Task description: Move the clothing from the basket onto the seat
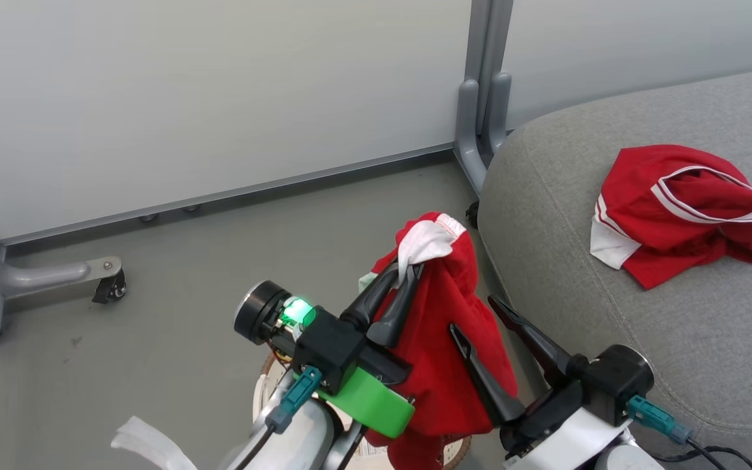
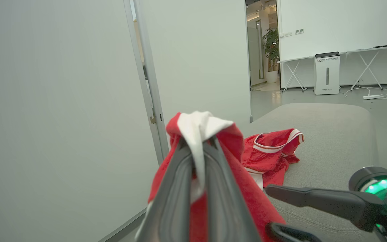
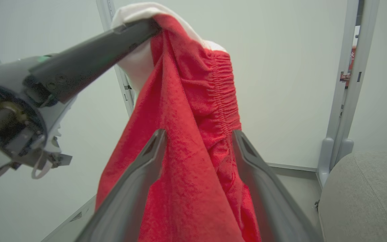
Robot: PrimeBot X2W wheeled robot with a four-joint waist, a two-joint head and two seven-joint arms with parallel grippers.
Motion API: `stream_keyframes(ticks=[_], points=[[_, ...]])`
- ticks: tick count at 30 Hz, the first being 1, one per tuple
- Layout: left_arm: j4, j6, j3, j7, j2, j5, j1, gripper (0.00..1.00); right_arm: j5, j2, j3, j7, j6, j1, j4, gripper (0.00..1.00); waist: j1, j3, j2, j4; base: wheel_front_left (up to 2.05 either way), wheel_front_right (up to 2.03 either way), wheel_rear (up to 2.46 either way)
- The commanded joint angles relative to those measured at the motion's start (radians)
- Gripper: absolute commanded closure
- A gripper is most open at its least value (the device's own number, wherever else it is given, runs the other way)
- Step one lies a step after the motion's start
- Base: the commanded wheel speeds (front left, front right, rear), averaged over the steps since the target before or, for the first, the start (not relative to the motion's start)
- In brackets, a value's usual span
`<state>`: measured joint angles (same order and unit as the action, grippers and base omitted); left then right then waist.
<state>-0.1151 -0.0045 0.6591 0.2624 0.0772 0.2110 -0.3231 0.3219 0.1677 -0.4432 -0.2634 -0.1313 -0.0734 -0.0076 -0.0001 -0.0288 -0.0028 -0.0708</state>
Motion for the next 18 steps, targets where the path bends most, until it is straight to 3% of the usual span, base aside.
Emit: stream_keyframes(ticks=[1,11,12,13,18], points=[[0.014,-0.008,0.003,0.003,-0.005,0.01,-0.016,1.0,0.013,0.01,-0.008,-0.002,0.001,-0.011,0.014,0.0,0.0001,0.004,0.0028,0.008,0.0,0.0,0.0],[0.037,-0.027,0.012,0.003,-0.015,0.052,-0.025,1.0,0.106,0.057,-0.127,-0.002,0.001,-0.005,0.2,0.0,0.0001,0.0,0.0028,0.017,0.0,0.0,0.0],[0.037,-0.027,0.01,0.003,-0.012,0.052,-0.023,1.0,0.11,0.058,-0.136,-0.002,0.001,-0.007,0.209,0.57,0.0001,0.0,0.0028,0.014,0.0,0.0,0.0],[0.035,-0.027,0.007,0.003,-0.009,0.053,-0.021,1.0,0.111,0.062,-0.143,-0.002,0.001,-0.01,0.221,1.0,0.0001,-0.001,0.0028,0.011,0.0,0.0,0.0],[0.029,-0.024,0.0,0.003,-0.001,0.055,-0.016,1.0,0.115,0.059,-0.163,-0.002,0.001,-0.03,0.237,1.0,0.0001,0.0,0.0028,-0.002,0.0,0.0,0.0]])
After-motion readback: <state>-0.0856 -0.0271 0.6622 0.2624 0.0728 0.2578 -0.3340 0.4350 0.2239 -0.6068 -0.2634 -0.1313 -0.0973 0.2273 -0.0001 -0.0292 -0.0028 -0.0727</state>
